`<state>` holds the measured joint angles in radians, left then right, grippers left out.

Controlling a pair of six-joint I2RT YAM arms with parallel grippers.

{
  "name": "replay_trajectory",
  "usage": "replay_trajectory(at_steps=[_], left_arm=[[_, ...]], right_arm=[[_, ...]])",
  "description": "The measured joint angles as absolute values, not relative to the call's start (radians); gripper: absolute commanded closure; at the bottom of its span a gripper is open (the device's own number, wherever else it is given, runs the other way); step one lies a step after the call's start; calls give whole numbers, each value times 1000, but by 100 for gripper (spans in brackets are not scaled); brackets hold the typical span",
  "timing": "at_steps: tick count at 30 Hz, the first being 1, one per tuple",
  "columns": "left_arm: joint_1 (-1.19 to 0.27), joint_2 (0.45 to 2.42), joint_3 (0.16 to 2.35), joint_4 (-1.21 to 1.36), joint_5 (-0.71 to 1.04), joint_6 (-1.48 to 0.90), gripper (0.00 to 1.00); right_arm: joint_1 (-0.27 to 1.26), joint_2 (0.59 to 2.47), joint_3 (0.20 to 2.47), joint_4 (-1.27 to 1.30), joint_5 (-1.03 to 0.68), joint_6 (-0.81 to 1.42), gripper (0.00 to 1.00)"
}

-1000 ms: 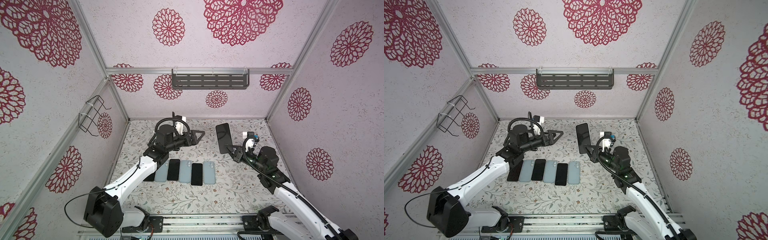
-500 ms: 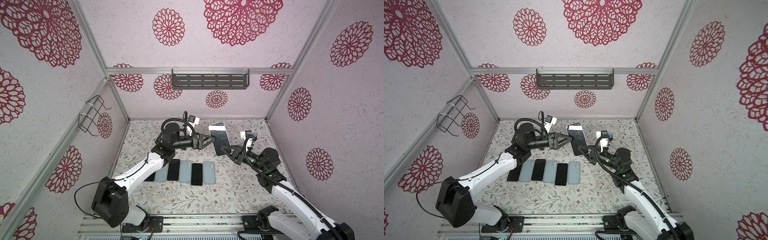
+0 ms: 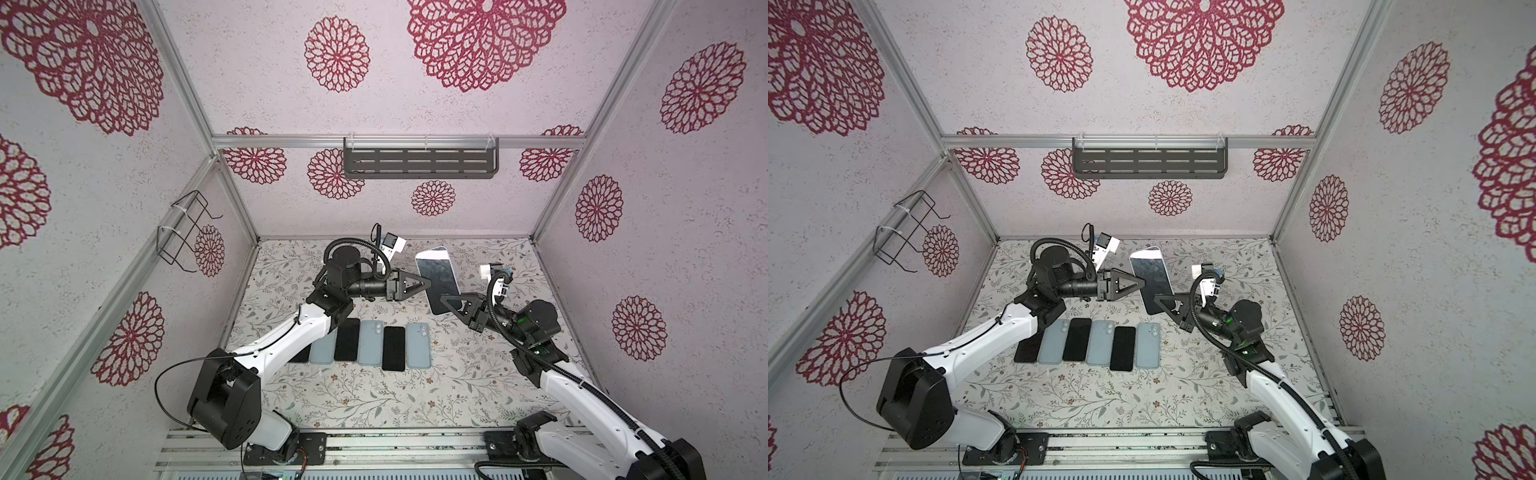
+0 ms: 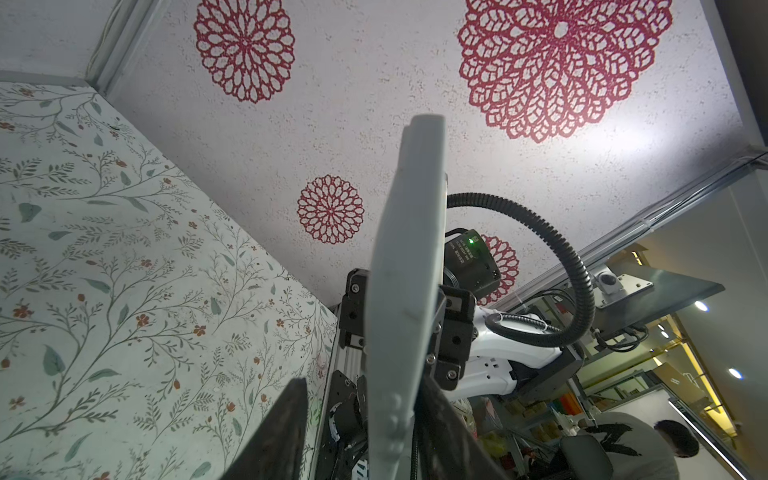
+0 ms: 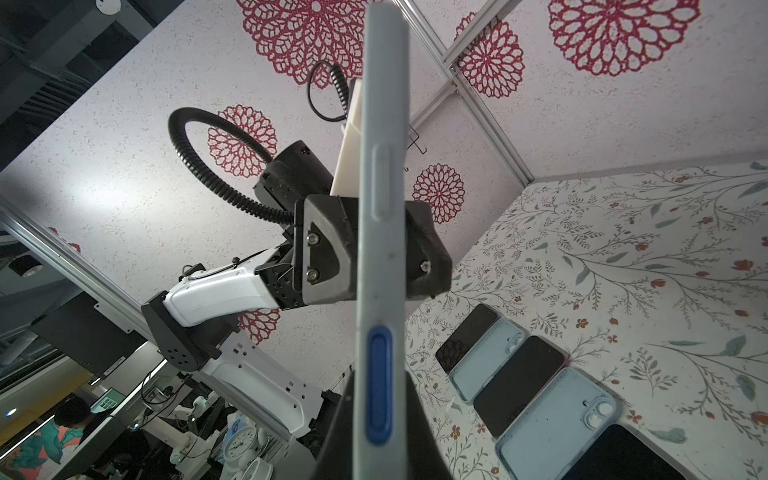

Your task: Take the phone out of the phone case

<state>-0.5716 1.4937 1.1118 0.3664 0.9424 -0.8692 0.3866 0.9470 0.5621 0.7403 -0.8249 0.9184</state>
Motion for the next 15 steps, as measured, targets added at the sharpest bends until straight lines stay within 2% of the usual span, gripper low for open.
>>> replay_trajectory(at_steps=[7, 10, 12, 15], left_arm=[[-588, 1499, 1134, 371, 960, -883, 56], [-594, 1504, 1143, 373, 962, -884, 60], [-598, 1508, 1148, 372, 963, -884, 65], [-602, 1517, 1150, 369, 964, -885, 82]], right_arm=[[387, 939, 543, 743, -834, 918, 100], [387, 939, 538, 744, -836, 918, 100], [387, 939, 535, 744, -838, 918, 100], [387, 934, 531, 745, -842, 918, 100]])
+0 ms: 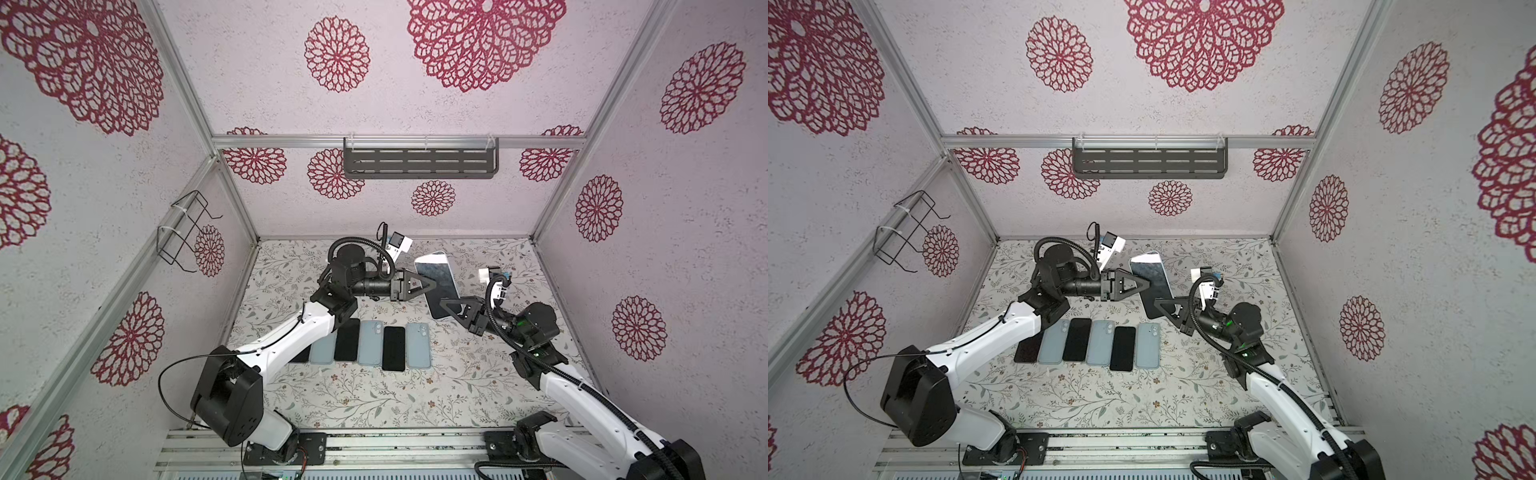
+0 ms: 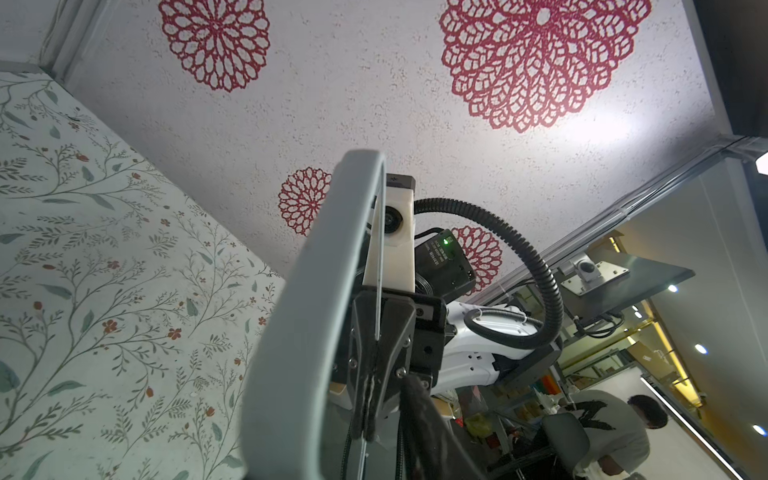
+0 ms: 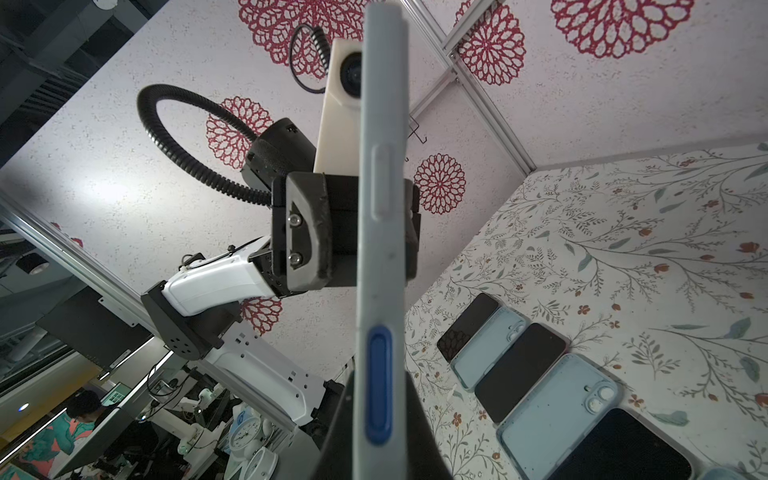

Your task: Take the phone out of the phone case

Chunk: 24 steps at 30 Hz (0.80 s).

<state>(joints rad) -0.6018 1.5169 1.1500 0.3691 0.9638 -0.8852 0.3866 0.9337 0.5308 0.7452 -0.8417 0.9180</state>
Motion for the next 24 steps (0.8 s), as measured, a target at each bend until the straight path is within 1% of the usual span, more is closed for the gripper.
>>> replay_trajectory(at_steps=[2, 3, 6, 7, 9, 10, 12, 13, 14, 17, 21, 24], left_arm=[[-604, 1525, 1152, 370, 968, -891, 96], [-603, 1528, 1154, 381, 976, -892, 100], [-603, 1528, 1164, 392, 989, -894, 100], [-604, 1527, 1165, 392, 990, -894, 100], [-606, 1522, 1168, 385, 986, -892, 100], [-607, 1517, 1171, 367, 971, -891, 100], [-608, 1500, 1176, 317, 916, -882, 100], [-609, 1484, 1176, 287, 866, -878, 100], [-609, 1467, 1176, 264, 826, -876, 100], [-617, 1375, 1158, 235, 634, -889, 100], [-631, 1243, 1081, 362, 373, -939, 100], [-664, 1227, 1048, 485, 236, -981, 100]], right_arm=[[387, 929, 530, 744, -844, 921, 100], [387, 928, 528, 749, -852, 929, 100], [387, 918, 528, 760, -850, 936, 100], [387, 914, 528, 761, -850, 937, 89], [387, 908, 528, 758, -844, 939, 53], [387, 905, 527, 758, -836, 935, 41], [387, 890, 526, 759, -810, 935, 26], [387, 876, 523, 762, -791, 934, 22], [387, 860, 518, 765, -773, 937, 19], [401, 807, 489, 793, -689, 938, 19], [467, 779, 452, 885, -582, 948, 20], [526, 806, 443, 959, -513, 955, 20]])
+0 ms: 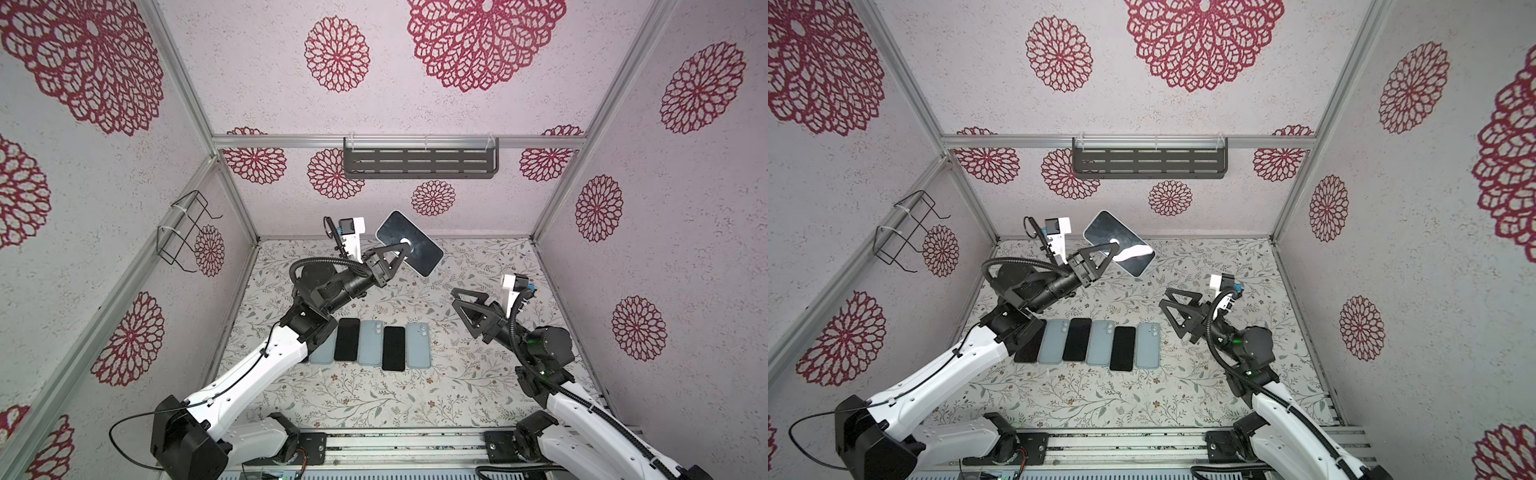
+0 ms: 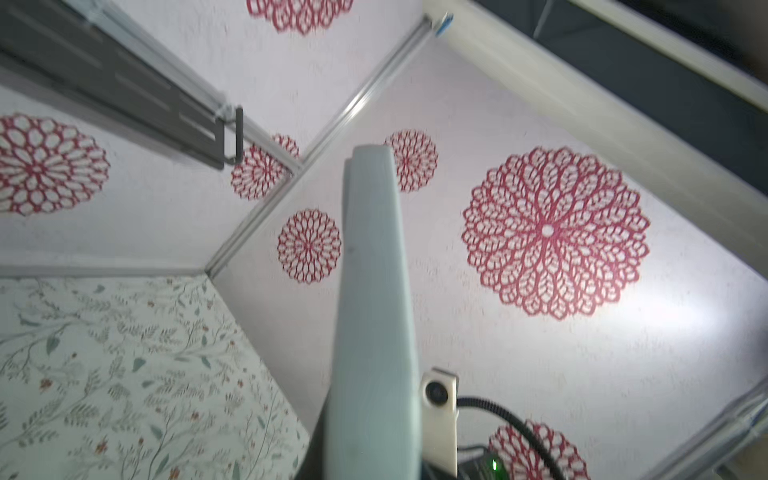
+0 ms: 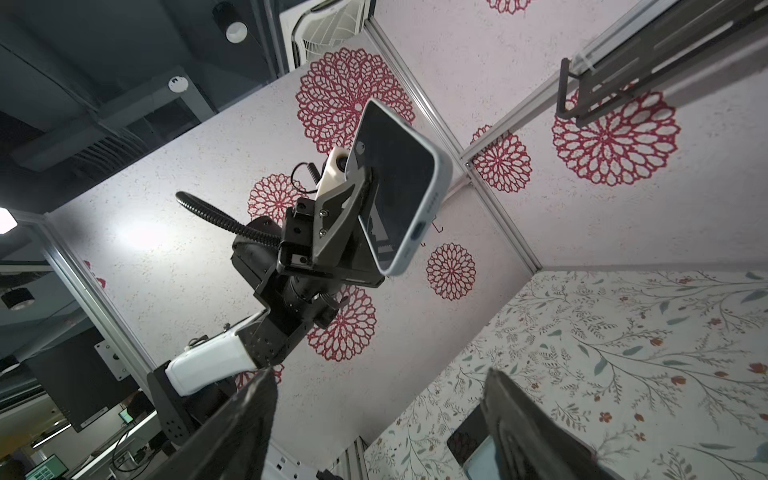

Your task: Take the phone out of the phone case

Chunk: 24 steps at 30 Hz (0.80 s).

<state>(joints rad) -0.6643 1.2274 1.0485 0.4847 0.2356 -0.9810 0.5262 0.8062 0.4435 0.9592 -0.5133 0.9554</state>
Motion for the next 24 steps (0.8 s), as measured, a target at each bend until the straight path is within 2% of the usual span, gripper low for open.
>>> replay_trajectory(at_steps=[8, 24], left_arm=[[-772, 1269, 989, 632, 28, -1079, 100], [-810, 1290, 917, 796, -62, -1230, 100]], right_arm=[[629, 960, 454, 1161, -415, 966, 27], [634, 1091, 539, 1352, -361, 1013, 50]])
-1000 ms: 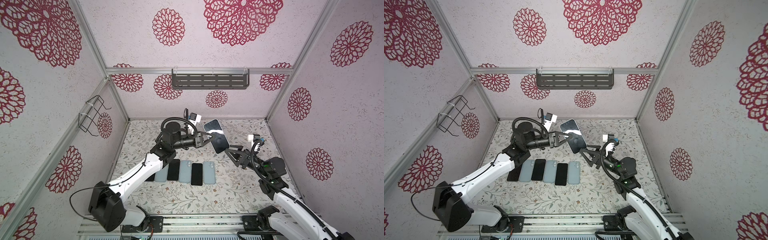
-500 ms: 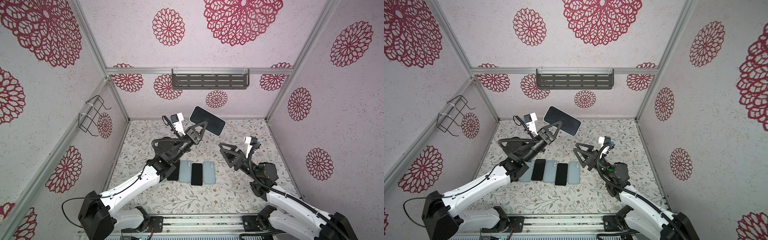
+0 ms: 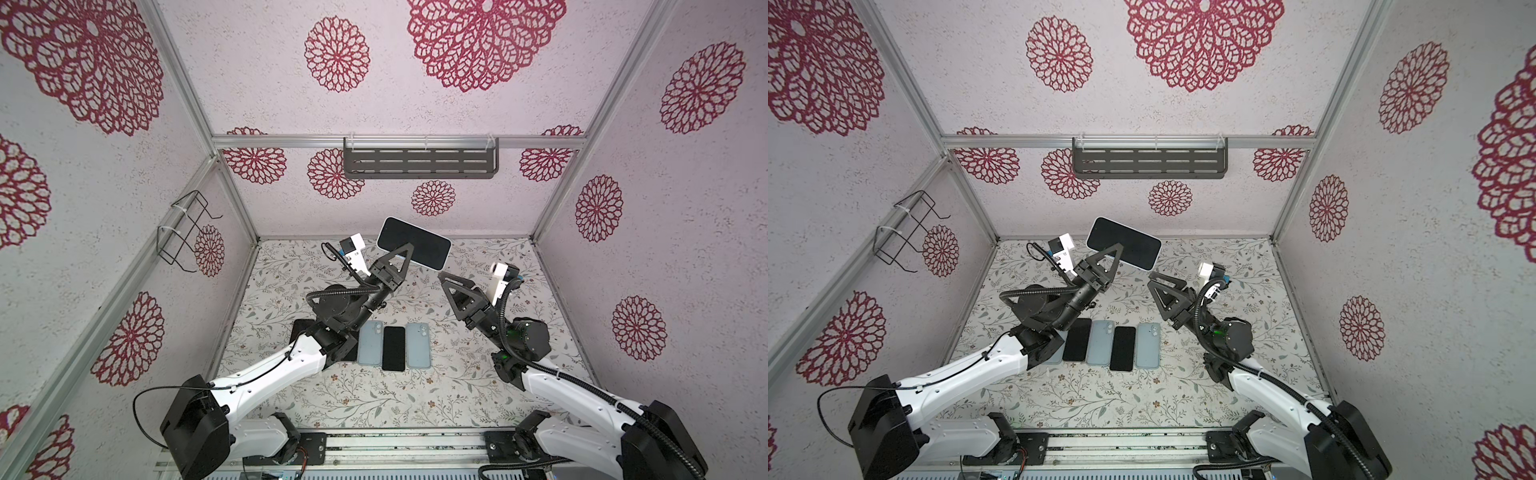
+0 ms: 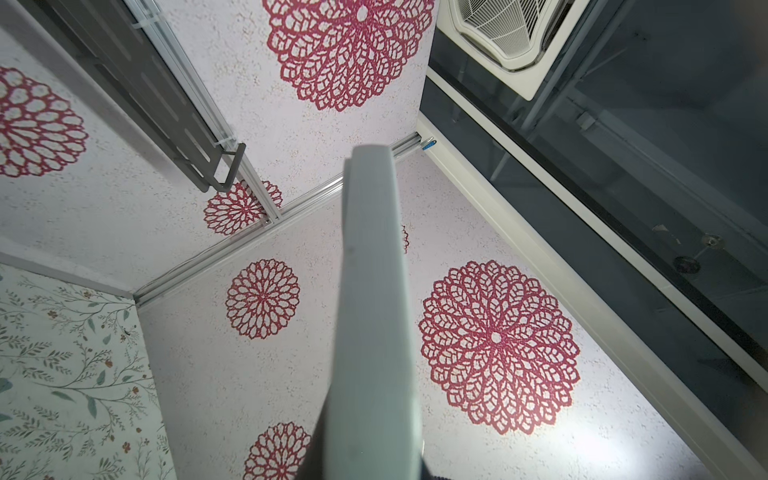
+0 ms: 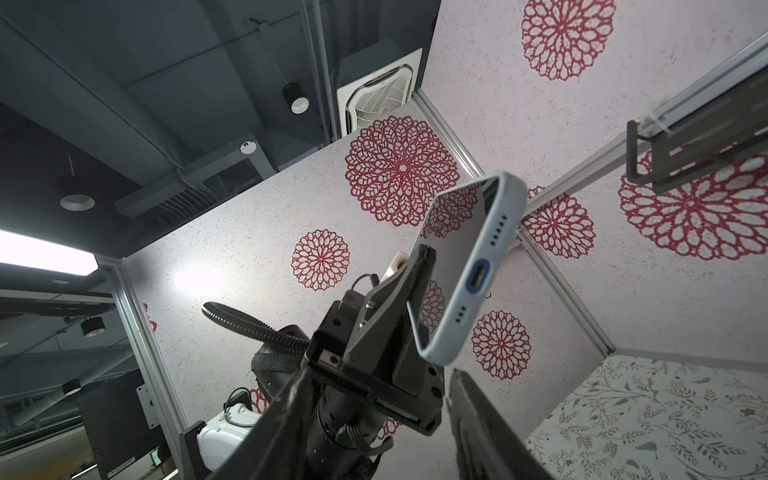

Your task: Take the phone out of the phone case

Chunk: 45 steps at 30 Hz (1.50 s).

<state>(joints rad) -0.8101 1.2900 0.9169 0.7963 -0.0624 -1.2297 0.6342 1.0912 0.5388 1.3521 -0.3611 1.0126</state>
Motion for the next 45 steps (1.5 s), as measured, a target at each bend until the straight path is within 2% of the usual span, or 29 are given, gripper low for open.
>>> replay_trajectory(at_steps=[12, 15, 20, 25, 33, 45], left_arm=[[-832, 1292, 901, 842, -70, -1253, 100], [-833, 1296, 900, 849, -70, -1258, 100], [-834, 1296, 898, 869, -70, -1271, 100], [-835, 1296, 884, 889, -88, -1282, 100], [-834, 1297, 883, 873, -113, -1365, 100], [-823, 1317, 914, 816, -60, -1528, 100]], right_arm=[[634, 1177, 567, 1430, -341, 1050, 60], [634, 1178, 574, 1435, -339, 1055, 67], [634, 1179, 581, 1439, -338, 1066, 85], [634, 1188, 581, 1439, -339, 1095, 95], [633, 1228, 583, 1499, -359, 1101, 100], [581, 1266, 575, 1590, -443, 1007, 100]])
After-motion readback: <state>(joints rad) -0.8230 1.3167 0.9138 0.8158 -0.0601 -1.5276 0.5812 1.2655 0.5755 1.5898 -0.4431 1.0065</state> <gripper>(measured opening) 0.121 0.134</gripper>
